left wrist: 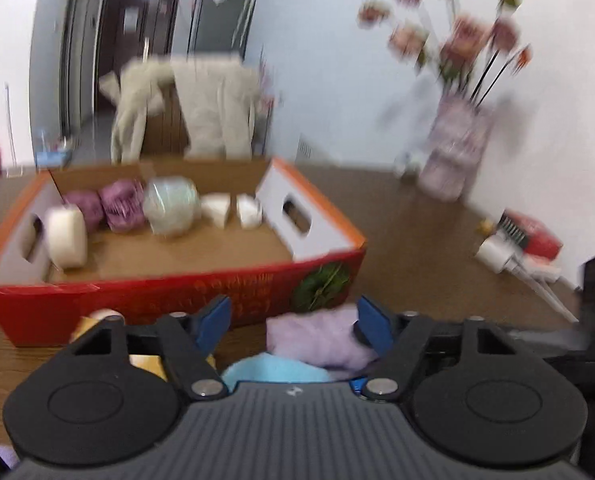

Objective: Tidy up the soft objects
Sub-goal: 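Close both tools on the lilac fuzzy headband and lift it, then carry the lilac headband into the box and open both tools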

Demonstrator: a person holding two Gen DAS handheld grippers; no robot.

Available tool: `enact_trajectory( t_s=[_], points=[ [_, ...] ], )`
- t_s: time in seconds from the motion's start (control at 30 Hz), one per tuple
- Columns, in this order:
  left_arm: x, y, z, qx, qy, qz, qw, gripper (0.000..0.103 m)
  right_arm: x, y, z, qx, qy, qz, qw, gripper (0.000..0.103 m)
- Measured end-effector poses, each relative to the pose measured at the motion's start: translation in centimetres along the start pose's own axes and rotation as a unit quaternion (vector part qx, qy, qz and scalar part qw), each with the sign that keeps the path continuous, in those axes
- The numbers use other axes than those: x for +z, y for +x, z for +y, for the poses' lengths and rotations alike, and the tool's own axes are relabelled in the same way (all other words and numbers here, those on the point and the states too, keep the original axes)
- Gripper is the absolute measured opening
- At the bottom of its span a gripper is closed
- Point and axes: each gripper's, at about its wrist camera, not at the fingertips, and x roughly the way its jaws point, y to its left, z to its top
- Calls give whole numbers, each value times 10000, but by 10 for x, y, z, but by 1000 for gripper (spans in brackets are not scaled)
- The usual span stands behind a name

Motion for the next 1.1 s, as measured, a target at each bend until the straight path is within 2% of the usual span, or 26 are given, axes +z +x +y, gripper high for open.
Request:
enact_trajectory(
  t_s=[0.1,0.17,0.27,0.3,0.33,0.43,0.63,0.83,0.97,1.1],
  points=[
    [-3,35,11,-312,-498,712,9957,56,4,9,-13,-42,82,47,9999,40],
    [-5,39,8,-302,-355,640,9969,51,4,12,-22,-15,191,45,9998,40],
    [-5,45,11,-505,-490,745,9947,39,1,17,-33,171,404,116,9990,35],
    [-6,47,8,-436,-467,731,9953,26,0,20,-35,239,440,155,9986,32],
    [-7,48,6,-365,-433,679,9961,20,-1,21,-34,272,421,166,9986,30],
    [-5,46,4,-402,-474,539,9966,18,-1,19,-32,206,239,51,9995,24],
    [-2,22,-8,-350,-400,228,9983,17,0,7,-30,192,104,-202,9996,21],
    [1,-42,-4,-320,-381,-325,9982,16,2,-29,4,402,-479,-731,9954,21],
    [-8,-87,3,-224,-416,-660,9967,16,-3,-55,32,619,-534,-802,9934,21],
    [-18,-109,19,-138,-614,-748,9952,16,-12,-73,61,843,-687,-829,9906,21]
  ],
)
